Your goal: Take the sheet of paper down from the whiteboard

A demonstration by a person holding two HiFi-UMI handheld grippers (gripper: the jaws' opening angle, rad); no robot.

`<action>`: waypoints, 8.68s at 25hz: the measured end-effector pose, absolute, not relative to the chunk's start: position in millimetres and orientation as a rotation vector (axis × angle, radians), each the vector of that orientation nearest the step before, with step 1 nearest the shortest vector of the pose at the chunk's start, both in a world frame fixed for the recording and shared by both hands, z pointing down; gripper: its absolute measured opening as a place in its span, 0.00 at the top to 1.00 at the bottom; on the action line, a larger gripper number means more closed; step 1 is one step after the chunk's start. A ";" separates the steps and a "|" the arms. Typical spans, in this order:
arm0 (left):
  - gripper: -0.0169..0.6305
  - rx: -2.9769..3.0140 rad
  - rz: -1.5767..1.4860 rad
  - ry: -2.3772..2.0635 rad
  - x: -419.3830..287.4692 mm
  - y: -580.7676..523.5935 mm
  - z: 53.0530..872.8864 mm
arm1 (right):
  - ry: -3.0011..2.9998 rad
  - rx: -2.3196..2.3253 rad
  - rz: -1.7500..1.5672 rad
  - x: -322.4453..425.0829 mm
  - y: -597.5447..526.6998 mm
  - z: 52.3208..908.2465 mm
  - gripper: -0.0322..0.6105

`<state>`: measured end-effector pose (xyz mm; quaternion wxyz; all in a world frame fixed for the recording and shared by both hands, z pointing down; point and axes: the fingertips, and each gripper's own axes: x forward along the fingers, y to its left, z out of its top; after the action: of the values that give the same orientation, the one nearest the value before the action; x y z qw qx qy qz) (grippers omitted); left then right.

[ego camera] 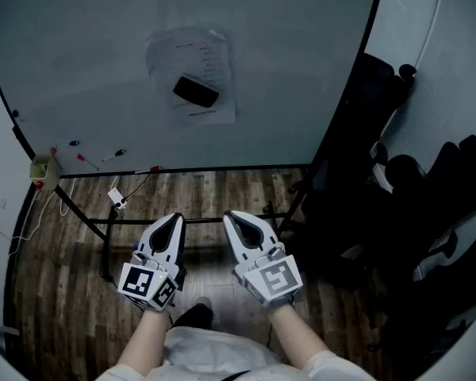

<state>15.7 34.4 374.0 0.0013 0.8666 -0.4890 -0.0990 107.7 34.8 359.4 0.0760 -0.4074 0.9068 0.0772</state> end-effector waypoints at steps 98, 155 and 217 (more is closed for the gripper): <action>0.72 2.779 -0.254 -1.714 -69.2 -277.7 294.3 | 2.705 -1.885 1.841 5.5 -287.6 278.7 0.52; 0.95 2.630 -0.111 -1.579 -74.1 -278.4 345.8 | 2.803 -1.893 1.672 12.5 -290.8 282.3 0.53; 0.95 2.397 -0.117 -1.654 -140.0 -253.6 407.0 | 2.798 -1.976 1.635 15.2 -291.5 281.7 0.53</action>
<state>-140.0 -253.6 407.0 0.1131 0.8172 -0.5637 -0.0398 15.2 -291.5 281.7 -0.3211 -0.4930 0.6982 0.4080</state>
